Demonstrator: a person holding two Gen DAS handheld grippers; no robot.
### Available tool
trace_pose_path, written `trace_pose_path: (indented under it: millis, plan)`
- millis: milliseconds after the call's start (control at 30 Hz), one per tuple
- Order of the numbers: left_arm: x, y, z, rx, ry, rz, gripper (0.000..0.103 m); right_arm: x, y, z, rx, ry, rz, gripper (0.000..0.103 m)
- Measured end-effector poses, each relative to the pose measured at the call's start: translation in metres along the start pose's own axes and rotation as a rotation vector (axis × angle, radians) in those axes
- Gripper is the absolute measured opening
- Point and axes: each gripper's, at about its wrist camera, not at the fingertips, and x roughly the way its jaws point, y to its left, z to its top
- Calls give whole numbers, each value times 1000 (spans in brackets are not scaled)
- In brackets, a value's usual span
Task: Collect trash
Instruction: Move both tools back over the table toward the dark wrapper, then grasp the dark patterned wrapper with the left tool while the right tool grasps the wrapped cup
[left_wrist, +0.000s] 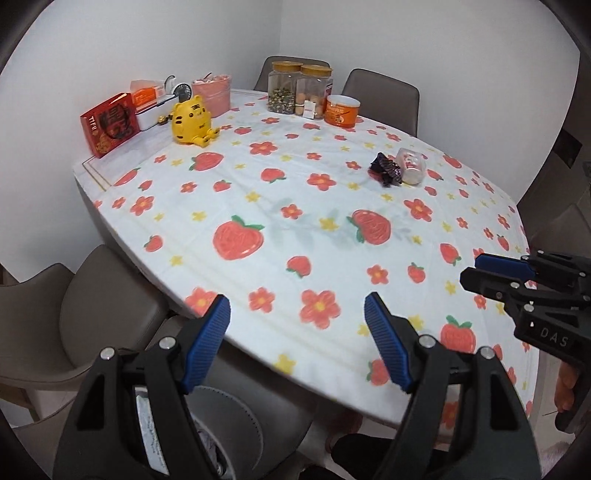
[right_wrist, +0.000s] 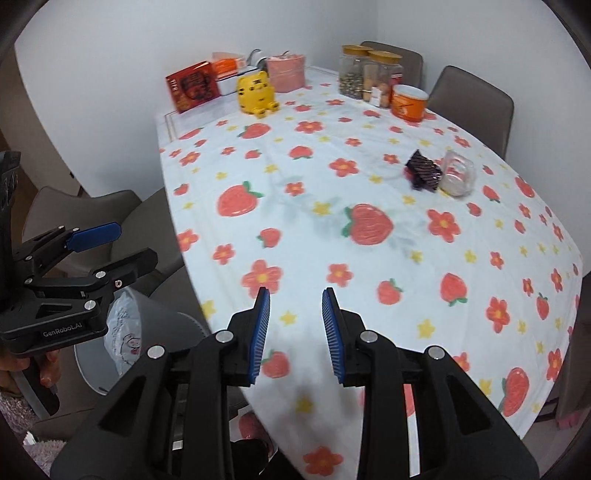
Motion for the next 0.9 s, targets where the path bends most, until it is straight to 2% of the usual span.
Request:
trace_pose_path:
  millis: [67,367,533,600,633,900]
  plan:
    - [12,-19,13,10,-7,1,75,0,-23,5,16,-13,-28,33]
    - [69,-83,59,61,34,-59,75,16,-122,23,146,-14,-111,33]
    - [109,-105,92,107,58,-106,75,30,-157,44,207,-17,-149,34]
    - [128,-113,108,129,68,-122,75,39,-170,56,226,-22,-175,47]
    - [136,-116,115,138,71,-129,75,43,-176,61,237,-24,-183,48]
    - [209,-137,172,188,87,-160,75,103,-216,115,286,-9,-213,49]
